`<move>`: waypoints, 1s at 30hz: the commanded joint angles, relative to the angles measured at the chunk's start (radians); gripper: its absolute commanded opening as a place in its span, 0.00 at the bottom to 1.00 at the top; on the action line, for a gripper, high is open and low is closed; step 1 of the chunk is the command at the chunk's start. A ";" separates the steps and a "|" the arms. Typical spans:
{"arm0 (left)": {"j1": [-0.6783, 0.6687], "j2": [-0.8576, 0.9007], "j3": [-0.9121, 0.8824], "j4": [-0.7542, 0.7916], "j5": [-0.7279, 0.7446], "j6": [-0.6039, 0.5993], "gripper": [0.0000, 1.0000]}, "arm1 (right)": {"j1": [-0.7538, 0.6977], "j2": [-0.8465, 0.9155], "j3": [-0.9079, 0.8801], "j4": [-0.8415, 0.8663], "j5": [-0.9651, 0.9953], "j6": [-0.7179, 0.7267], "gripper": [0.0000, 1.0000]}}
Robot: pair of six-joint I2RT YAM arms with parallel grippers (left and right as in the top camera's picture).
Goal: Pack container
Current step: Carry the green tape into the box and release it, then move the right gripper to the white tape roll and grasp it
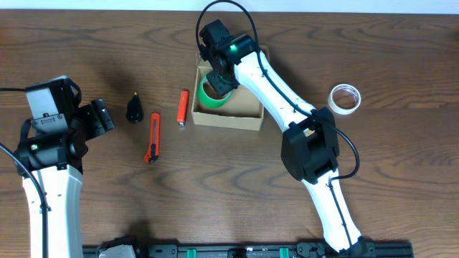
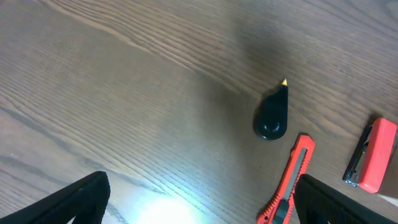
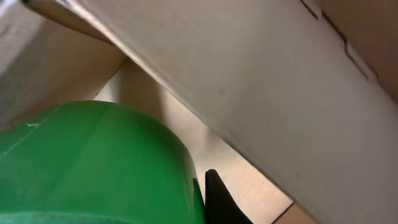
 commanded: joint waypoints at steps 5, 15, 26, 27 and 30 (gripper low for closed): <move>0.003 0.000 0.021 0.000 0.004 0.011 0.95 | 0.012 -0.011 -0.016 0.011 0.003 -0.011 0.01; 0.003 0.000 0.021 0.000 0.004 0.011 0.95 | 0.011 -0.011 -0.018 -0.008 0.025 -0.012 0.31; 0.003 0.000 0.021 0.000 0.004 0.011 0.95 | -0.011 -0.161 -0.013 -0.079 0.100 -0.023 0.34; 0.003 0.000 0.021 0.000 0.004 0.011 0.95 | -0.025 -0.196 -0.013 -0.083 0.122 -0.023 0.35; 0.003 0.000 0.021 0.000 0.004 0.011 0.95 | -0.079 -0.266 -0.013 -0.084 0.126 -0.023 0.35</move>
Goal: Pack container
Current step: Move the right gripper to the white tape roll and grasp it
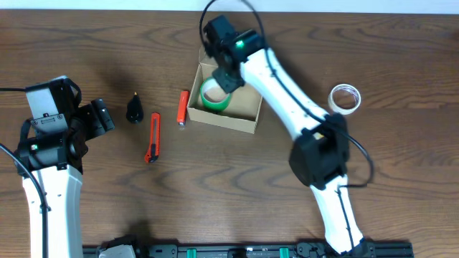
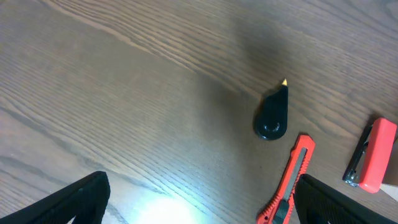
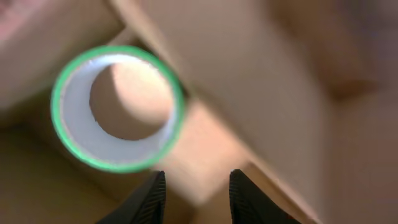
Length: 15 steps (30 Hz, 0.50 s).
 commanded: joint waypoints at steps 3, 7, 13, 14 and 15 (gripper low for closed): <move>0.003 0.000 0.021 -0.001 0.004 0.011 0.95 | -0.140 -0.193 0.005 -0.006 0.056 -0.003 0.35; 0.003 0.000 0.021 0.000 0.004 0.011 0.95 | -0.272 -0.248 0.005 -0.008 0.068 0.003 0.39; 0.003 0.000 0.021 0.000 0.004 0.011 0.95 | -0.484 -0.254 0.002 -0.083 0.044 0.105 0.44; 0.003 0.000 0.021 0.000 0.004 0.011 0.95 | -0.512 -0.249 -0.003 -0.106 0.036 0.129 0.44; 0.003 0.000 0.021 0.000 0.004 0.011 0.95 | -0.533 -0.240 -0.010 -0.119 0.031 0.146 0.44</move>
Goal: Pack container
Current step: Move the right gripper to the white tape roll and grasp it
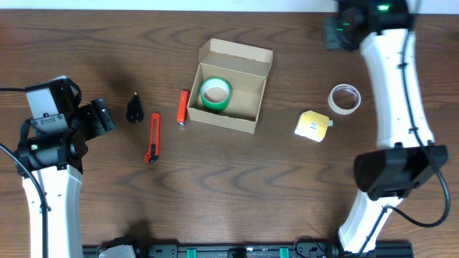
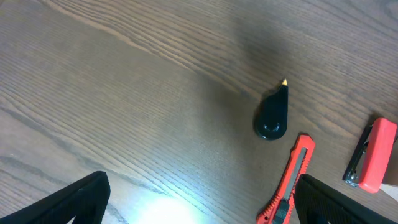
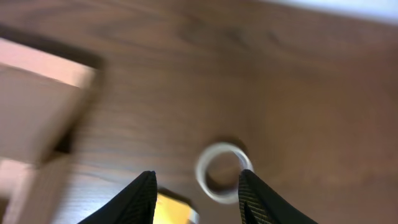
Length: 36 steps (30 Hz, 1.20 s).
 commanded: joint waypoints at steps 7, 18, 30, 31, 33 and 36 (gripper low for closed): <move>0.003 0.000 0.021 -0.001 0.004 0.011 0.95 | -0.172 0.059 -0.188 -0.020 -0.067 0.168 0.56; 0.003 0.000 0.021 0.000 0.004 0.011 0.95 | -0.278 0.079 -0.539 0.195 -0.145 0.175 0.59; 0.003 0.000 0.021 -0.001 0.004 0.011 0.95 | -0.278 0.080 -0.722 0.389 -0.148 0.190 0.56; 0.003 0.000 0.021 -0.001 0.004 0.011 0.95 | -0.278 0.080 -0.731 0.399 -0.148 0.190 0.55; 0.003 0.000 0.021 0.000 0.004 0.011 0.95 | -0.278 0.080 -0.741 0.412 -0.148 0.190 0.52; 0.003 0.000 0.021 0.000 0.004 0.011 0.95 | -0.279 0.080 -0.747 0.422 -0.148 0.190 0.38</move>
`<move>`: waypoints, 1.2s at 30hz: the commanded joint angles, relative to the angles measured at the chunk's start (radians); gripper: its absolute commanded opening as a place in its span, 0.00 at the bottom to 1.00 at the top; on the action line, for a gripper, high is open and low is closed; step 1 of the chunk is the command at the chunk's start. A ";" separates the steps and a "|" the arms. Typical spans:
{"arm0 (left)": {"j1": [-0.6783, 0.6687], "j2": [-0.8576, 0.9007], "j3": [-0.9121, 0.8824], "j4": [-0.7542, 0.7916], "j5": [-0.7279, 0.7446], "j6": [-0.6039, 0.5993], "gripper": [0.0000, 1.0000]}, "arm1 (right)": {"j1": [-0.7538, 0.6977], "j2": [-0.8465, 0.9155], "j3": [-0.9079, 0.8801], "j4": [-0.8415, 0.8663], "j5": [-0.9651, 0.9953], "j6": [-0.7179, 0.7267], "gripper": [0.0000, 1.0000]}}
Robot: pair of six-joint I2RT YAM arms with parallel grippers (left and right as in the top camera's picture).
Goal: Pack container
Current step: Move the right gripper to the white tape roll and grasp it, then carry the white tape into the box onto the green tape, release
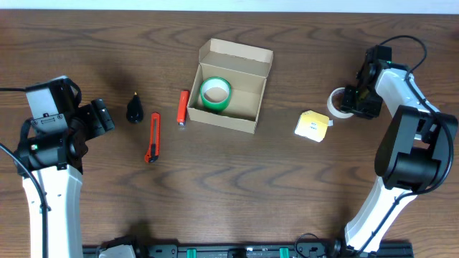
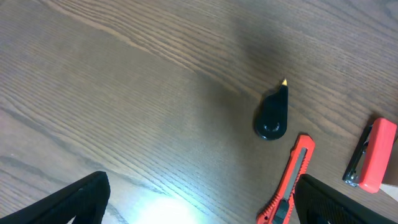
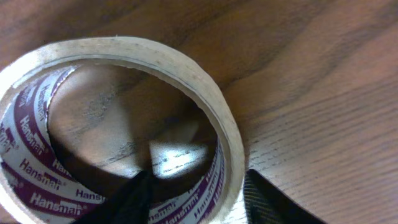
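Observation:
The open cardboard box [image 1: 224, 122] stands mid-table with a green tape roll [image 1: 215, 93] lying flat inside. A whitish tape roll [image 1: 338, 99] with purple print [image 3: 118, 68] lies at the right. My right gripper [image 1: 356, 102] is down on it and open [image 3: 199, 202], one finger inside the ring and one outside its wall. My left gripper [image 1: 98, 117] hangs open [image 2: 199, 205] over bare wood at the left, away from everything.
Left of the box lie a red stapler-like item [image 1: 183, 107], an orange utility knife [image 1: 153, 136] and a small black teardrop-shaped object [image 1: 135, 109]. A yellow pad of notes [image 1: 313, 125] sits between the box and the whitish roll.
My right gripper was high near the back right edge, above the whitish roll; now it is low, straddling that roll's wall. The left arm and other objects are unchanged.
My right gripper was deep in the box against the green roll. Then it was above the box, open, with the green roll lying inside. After that it was over the back right, and now it is down on the whitish roll.

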 commanded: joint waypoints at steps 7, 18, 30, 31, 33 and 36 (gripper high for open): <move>0.003 0.000 0.021 -0.001 0.004 0.011 0.95 | -0.001 -0.003 -0.008 0.009 -0.003 0.009 0.08; 0.003 0.000 0.021 0.000 0.004 0.011 0.95 | 0.008 -0.035 0.107 -0.105 -0.012 0.007 0.01; 0.003 0.000 0.021 0.000 0.004 0.011 0.95 | 0.215 -0.317 0.420 -0.258 -0.042 -0.102 0.01; 0.003 0.000 0.021 -0.001 0.004 0.011 0.95 | 0.256 -0.340 0.433 -0.260 -0.042 -0.134 0.01; 0.003 0.000 0.021 -0.001 0.004 0.011 0.95 | 0.341 -0.372 0.444 -0.259 -0.042 -0.197 0.01; 0.003 0.000 0.021 -0.001 0.004 0.011 0.95 | 0.473 -0.385 0.446 -0.250 -0.042 -0.286 0.01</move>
